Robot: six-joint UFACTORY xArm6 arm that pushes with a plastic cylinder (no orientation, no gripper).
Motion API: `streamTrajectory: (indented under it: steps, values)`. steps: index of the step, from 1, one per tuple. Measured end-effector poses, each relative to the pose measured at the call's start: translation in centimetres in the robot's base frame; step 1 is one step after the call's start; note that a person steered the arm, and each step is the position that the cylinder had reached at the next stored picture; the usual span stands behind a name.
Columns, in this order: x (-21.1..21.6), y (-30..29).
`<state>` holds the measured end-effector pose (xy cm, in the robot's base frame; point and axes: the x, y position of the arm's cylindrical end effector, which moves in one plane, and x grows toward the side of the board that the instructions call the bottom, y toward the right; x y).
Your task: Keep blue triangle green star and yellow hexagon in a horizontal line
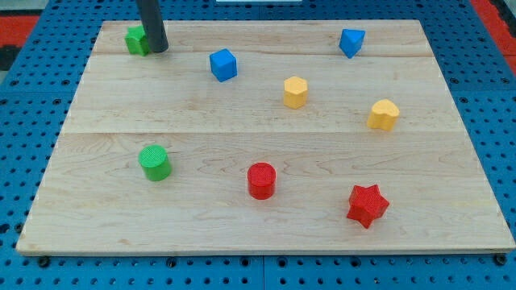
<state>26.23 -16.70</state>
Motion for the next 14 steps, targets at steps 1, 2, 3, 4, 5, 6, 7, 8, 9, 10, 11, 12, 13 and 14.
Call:
streamTrajectory:
  steps: [1,2,3,4,5,6,7,8,9,10,11,12,13,14]
  values:
    - [1.4,3.0]
    - [5.3,6.1]
    - [13.6,7.0]
    - [17.4,18.1]
    - [15.6,22.4]
    - [10.5,23.0]
    - [7.8,17.8]
    - [7.4,17.6]
    - [5.4,16.8]
    - [5.2,16.8]
    - [5.0,16.6]
    - [4.2,16.6]
    - [2.2,17.1]
    - [2.3,17.5]
